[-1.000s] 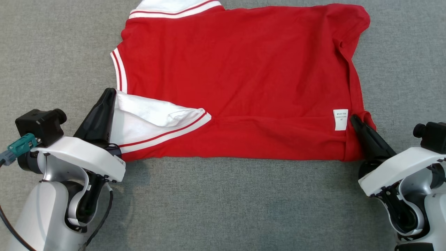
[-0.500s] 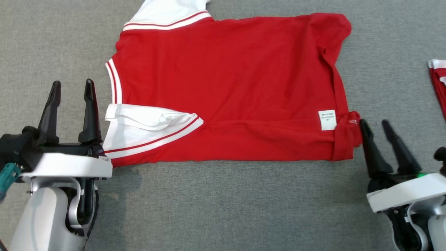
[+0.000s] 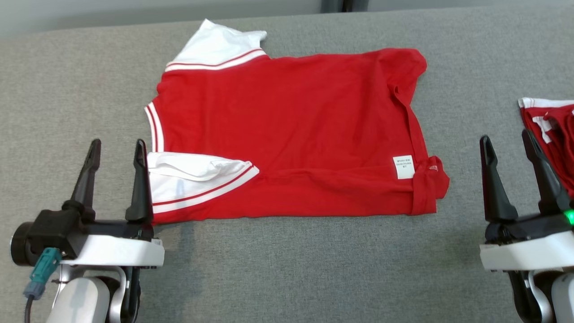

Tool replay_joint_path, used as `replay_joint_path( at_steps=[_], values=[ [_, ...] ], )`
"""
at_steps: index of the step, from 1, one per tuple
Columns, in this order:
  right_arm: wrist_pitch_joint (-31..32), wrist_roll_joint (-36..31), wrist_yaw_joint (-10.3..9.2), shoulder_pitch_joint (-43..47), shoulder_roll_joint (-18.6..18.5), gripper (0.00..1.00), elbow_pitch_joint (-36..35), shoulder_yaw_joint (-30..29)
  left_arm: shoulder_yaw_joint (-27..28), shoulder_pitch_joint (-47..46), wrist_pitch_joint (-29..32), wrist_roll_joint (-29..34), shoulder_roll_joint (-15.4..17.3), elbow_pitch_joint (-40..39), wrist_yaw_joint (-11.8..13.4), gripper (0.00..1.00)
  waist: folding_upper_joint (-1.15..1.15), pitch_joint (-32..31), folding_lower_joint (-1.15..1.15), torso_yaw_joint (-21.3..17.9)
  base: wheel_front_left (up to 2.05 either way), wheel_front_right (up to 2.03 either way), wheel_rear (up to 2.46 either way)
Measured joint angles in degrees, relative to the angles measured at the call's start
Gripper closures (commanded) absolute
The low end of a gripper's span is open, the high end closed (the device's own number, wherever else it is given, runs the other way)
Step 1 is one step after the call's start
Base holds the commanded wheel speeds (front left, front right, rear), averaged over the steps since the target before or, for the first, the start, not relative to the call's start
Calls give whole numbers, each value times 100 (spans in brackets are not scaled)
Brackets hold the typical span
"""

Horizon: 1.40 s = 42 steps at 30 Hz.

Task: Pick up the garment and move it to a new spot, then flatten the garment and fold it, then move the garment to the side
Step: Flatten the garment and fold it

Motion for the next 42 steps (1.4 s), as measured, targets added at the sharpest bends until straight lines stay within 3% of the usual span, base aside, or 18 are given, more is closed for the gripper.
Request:
replay_joint_path(
  at_steps=[15, 26, 37, 38, 39, 40, 41, 42],
  values=[
    [193, -58, 0, 296, 157, 0, 164, -280, -178, 202, 432, 12, 104, 31, 37, 0, 0, -213, 0, 80, 0, 0, 0],
    [670, 43, -1, 248, 272, 0, 1101, 127, -283, 88, 1017, -732, 3, 1336, -464, 0, 0, 199, 0, 85, 0, 0, 0],
    [740, 334, -1, -74, 338, 0, 1917, 381, -249, -337, 1456, -1299, -43, 1989, -872, 0, 0, 461, 0, 87, 0, 0, 0],
    [749, 366, 0, -121, 342, 0, 1972, 394, -254, -358, 1508, -1337, -35, 2000, -905, 13, 0, 468, 0, 77, 0, 0, 0],
    [793, 396, -1, -157, 341, 47, 2029, 417, -260, -371, 1528, -1349, -12, 2002, -920, 81, 0, 472, 0, 67, 0, 0, 0],
    [795, 423, 0, -187, 342, 56, 2064, 431, -261, -383, 1547, -1355, -8, 2006, -933, 100, 0, 472, 0, 58, 0, 0, 0],
    [788, 459, -1, -210, 344, 83, 2085, 434, -268, -389, 1572, -1379, -5, 2004, -935, 100, 0, 468, 0, 55, 0, 0, 0],
    [790, 523, -1, -220, 343, 100, 2111, 441, -270, -388, 1617, -1404, -2, 1994, -936, 100, 0, 459, 0, 53, 0, 0, 0]
  ],
)
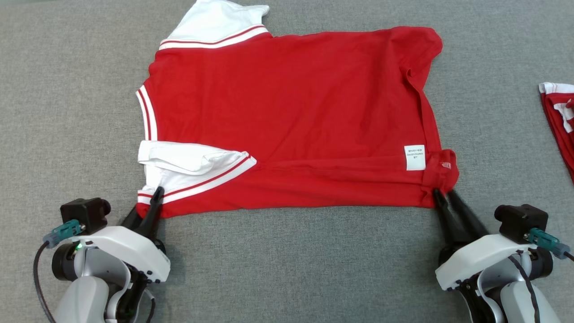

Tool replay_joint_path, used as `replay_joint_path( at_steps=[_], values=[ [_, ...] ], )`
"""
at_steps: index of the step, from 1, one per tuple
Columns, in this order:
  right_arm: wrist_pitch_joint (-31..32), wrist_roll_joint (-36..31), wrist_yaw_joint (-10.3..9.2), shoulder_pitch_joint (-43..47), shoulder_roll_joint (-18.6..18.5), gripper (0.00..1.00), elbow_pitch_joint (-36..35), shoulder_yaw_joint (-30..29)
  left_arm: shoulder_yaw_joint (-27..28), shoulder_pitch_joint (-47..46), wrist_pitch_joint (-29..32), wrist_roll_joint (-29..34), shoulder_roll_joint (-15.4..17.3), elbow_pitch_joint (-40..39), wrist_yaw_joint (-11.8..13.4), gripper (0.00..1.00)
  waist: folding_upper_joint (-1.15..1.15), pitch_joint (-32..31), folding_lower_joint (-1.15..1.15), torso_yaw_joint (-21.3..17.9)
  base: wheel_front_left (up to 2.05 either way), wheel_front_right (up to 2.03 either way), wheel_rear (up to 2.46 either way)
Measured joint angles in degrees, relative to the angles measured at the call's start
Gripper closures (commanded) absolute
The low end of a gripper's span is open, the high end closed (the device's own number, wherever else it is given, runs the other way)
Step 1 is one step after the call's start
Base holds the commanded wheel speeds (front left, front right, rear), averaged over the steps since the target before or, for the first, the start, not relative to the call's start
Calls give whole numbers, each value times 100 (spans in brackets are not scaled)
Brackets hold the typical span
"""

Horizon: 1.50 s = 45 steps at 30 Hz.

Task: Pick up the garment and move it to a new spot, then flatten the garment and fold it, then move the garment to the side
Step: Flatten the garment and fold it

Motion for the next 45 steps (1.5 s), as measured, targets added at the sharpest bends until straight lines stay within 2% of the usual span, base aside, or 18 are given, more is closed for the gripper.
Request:
replay_joint_path(
  at_steps=[4, 10, 19, 20, 21, 22, 29, 36, 40, 45],
  values=[
    [79, 125, 2, 21, -21, 100, -10, 21, -21, 93, 116, -52, 5, -190, 5, 100, 0, -61, 0, -7, 0, 0, 0],
    [322, 357, 2, 492, -148, 100, -546, -163, -105, 536, 466, -62, 175, -829, 80, 100, 0, -251, 0, 16, 0, 0, 0],
    [1050, 289, 1, 1547, -51, 100, -1514, -472, -90, 1463, 992, -124, 382, -1856, 458, 100, 0, -410, 0, -14, 0, 0, 0],
    [1147, 289, 1, 1585, -40, 100, -1539, -447, -99, 1535, 1049, -138, 386, -1926, 483, 89, 0, -398, 0, -21, 0, 0, 0],
    [1232, 289, 1, 1601, -26, 56, -1553, -413, -104, 1589, 1063, -144, 383, -1984, 528, 41, 0, -390, 0, -29, 0, 0, 0],
    [1280, 294, 1, 1603, -10, 0, -1570, -403, -101, 1617, 1074, -140, 387, -2039, 566, 0, 0, -381, 0, -36, 0, 0, 0],
    [1166, 229, 1, 1580, 46, 0, -1636, -610, -30, 1612, 777, -10, 296, -2227, 756, 0, 0, -424, 0, -50, 0, 0, 0],
    [398, -62, 0, 1060, 37, 0, -2075, -1105, 220, 983, 49, 463, 432, -2564, 883, 0, 0, -425, 0, -107, 0, 0, 0],
    [176, -181, 0, 492, 47, 0, -2034, -1252, 202, 307, -87, 688, 556, -2659, 823, 0, 0, -337, 0, -173, 0, 0, 0],
    [76, -176, 0, -377, -52, 0, -1580, -1136, 83, -797, -33, 731, 598, -2327, 564, 0, 0, -133, 0, -247, 0, 0, 0]
  ],
)
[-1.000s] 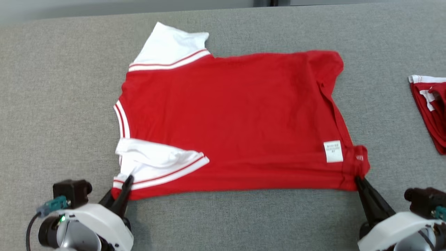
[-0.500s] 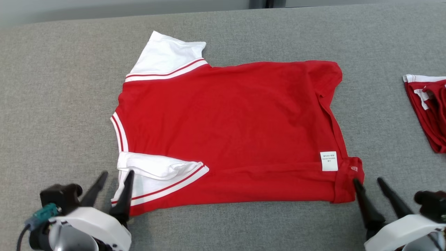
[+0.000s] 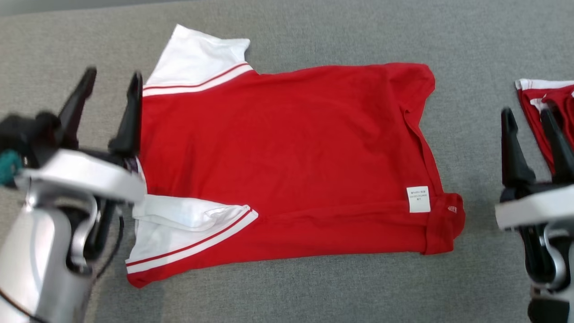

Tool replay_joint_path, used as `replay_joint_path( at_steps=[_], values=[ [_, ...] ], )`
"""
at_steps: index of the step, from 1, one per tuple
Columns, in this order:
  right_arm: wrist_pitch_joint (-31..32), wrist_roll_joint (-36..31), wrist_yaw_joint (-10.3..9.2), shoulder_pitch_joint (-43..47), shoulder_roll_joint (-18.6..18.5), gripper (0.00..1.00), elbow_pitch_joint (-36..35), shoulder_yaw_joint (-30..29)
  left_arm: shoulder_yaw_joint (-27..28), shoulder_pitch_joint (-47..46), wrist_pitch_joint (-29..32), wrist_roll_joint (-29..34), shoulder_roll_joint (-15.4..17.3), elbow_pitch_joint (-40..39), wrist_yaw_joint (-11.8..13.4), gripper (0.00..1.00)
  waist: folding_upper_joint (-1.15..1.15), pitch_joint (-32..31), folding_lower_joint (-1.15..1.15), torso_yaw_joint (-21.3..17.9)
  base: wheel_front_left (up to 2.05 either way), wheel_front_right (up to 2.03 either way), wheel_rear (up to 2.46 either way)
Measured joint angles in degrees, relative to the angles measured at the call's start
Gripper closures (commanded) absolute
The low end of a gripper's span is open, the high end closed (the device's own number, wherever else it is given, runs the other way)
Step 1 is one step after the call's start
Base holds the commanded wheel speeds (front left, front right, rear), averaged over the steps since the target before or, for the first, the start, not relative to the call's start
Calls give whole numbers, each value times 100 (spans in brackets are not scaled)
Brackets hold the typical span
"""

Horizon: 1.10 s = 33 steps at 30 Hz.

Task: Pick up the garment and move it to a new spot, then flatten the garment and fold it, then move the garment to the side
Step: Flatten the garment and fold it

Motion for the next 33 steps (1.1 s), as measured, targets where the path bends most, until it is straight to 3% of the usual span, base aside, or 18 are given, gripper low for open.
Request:
replay_joint_path(
  at_steps=[8, 13, 22, 28, 29, 30, 31, 32, 33],
  values=[
    [-109, 366, 0, -1585, -270, 0, 1080, 591, -305, -1995, 544, -169, 54, 1426, -702, 0, 0, 650, 0, -135, 0, 0, 0],
    [-114, 603, 0, -2324, -405, 0, 1680, 1140, -495, -3002, 895, -325, 97, 2535, -999, 0, 0, 1154, 0, -259, 0, 0, 0],
    [97, 1081, 0, -3211, -605, 0, 2198, 2175, -689, -4260, 1370, -563, 505, 4032, -1149, 0, 0, 1973, 0, -609, 0, 0, 0],
    [141, 1323, 1, -3528, -726, 0, 2237, 2596, -803, -4738, 1529, -693, 754, 4459, -1187, 0, 0, 2248, 0, -839, 0, 0, 0],
    [186, 1463, 2, -3618, -776, 4, 2235, 2725, -893, -4892, 1625, -817, 803, 4528, -1188, 0, 0, 2337, 0, -901, 0, 0, 0],
    [186, 1500, 3, -3664, -810, 54, 2231, 2772, -943, -4955, 1650, -899, 829, 4540, -1188, 56, 0, 2373, 0, -923, 0, 0, 0],
    [185, 1544, 3, -3696, -835, 89, 2231, 2789, -1023, -5002, 1693, -947, 858, 4530, -1188, 100, 0, 2396, 0, -941, 0, 0, 0],
    [185, 1589, 3, -3711, -869, 100, 2228, 2805, -1084, -5044, 1745, -999, 872, 4521, -1185, 100, 0, 2412, 0, -942, 0, 0, 0],
    [185, 1619, 3, -3732, -910, 100, 2225, 2817, -1146, -5080, 1752, -1046, 880, 4511, -1185, 100, 0, 2421, 0, -929, 0, 0, 0]
  ],
)
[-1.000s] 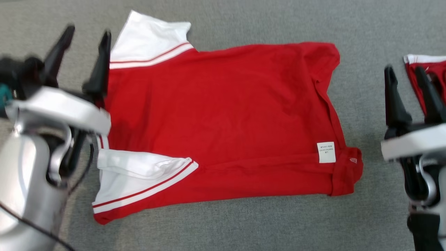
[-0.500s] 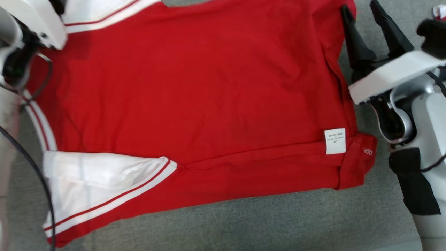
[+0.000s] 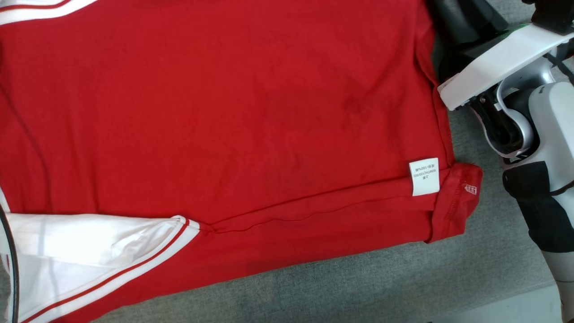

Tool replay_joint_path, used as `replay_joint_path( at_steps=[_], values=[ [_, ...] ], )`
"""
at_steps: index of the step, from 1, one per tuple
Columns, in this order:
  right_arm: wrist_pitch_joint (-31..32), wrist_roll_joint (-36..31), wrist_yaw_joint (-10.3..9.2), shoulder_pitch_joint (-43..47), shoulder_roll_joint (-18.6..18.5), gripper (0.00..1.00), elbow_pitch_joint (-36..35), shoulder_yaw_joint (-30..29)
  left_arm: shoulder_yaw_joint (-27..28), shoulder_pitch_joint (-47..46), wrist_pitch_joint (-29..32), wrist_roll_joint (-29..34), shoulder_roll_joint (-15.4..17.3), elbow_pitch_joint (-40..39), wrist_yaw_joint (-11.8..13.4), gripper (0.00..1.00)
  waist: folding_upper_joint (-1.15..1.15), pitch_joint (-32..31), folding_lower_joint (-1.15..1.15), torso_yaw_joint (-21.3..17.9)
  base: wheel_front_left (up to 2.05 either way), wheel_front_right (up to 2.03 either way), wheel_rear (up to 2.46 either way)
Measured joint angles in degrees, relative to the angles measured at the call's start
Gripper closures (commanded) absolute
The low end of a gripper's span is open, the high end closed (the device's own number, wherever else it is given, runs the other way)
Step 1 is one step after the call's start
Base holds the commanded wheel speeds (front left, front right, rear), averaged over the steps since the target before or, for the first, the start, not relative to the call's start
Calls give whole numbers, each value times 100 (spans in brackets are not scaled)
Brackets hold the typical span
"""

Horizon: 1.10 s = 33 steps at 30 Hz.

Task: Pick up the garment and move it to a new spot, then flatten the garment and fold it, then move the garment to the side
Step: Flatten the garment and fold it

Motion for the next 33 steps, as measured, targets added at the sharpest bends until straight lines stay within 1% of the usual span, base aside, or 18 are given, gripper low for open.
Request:
replay_joint_path(
  at_steps=[4, 9, 13, 19, 22, 25, 28, 33],
  values=[
    [-8, 58, 1, -28, -127, 100, -18, 25, -283, -4, 14, -194, -8, -71, 1, 100, 0, -58, 0, 63, 0, 0, 0],
    [-85, 52, 0, -115, -281, 100, -37, -101, -453, 9, -386, -272, 2, -131, 0, 100, 0, -185, 0, 152, 0, 0, 0],
    [-2, 22, 0, -230, -369, 100, -80, -167, -545, -43, -571, -344, 0, -236, 0, 100, 0, -335, 0, 237, 0, 0, 0],
    [70, -33, -1, -106, -524, 100, -313, -233, -614, -52, -966, -460, 44, -636, 0, 100, 0, -550, 0, 402, 0, 0, 0],
    [94, -151, -1, 210, -692, 100, -489, -272, -549, 188, -1205, -570, 92, -1088, 0, 100, 0, -672, 0, 494, 0, 0, 0],
    [120, -242, -2, 631, -872, 100, -689, -378, -547, 741, -1349, -609, 219, -1713, 9, 100, 0, -814, 0, 607, 0, 0, 0],
    [178, -336, -2, 1082, -1031, 100, -978, -479, -450, 1416, -1482, -690, 415, -2498, 193, 100, 0, -961, 0, 748, 0, 0, 0],
    [267, -610, -1, 1879, -1195, 100, -1593, -691, -181, 2865, -1707, -979, 714, -4112, 656, 100, 0, -1214, 0, 961, 0, 0, 0]
  ],
)
